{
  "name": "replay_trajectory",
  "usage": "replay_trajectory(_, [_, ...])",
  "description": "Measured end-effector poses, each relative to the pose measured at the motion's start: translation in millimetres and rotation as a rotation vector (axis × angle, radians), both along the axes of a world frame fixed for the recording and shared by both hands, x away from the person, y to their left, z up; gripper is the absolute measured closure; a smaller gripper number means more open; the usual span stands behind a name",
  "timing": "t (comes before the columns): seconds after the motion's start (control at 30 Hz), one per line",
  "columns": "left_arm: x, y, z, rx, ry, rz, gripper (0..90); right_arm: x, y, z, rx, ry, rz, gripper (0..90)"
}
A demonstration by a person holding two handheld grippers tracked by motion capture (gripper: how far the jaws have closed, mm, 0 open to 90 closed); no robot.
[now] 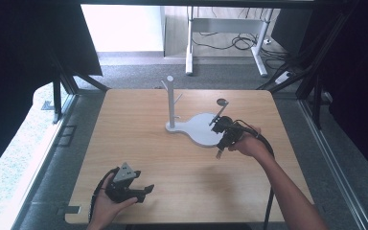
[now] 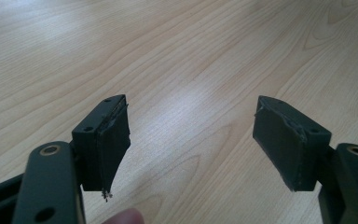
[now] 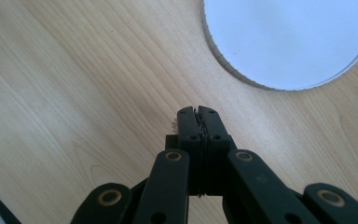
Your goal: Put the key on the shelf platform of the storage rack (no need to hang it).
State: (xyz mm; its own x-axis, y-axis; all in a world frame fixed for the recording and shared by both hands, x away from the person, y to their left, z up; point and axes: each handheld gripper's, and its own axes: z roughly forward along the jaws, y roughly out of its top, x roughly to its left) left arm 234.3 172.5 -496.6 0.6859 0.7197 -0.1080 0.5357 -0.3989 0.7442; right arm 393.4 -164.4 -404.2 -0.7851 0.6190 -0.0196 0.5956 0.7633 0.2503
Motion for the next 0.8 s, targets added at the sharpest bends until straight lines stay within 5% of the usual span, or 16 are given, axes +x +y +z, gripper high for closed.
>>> replay_trajectory(0.8, [0.5,0.2,-0.1,0.006,0.0,-0.007,27.3,29.8,-6.3,4.0,0.007,0.016,-0.047,89.8])
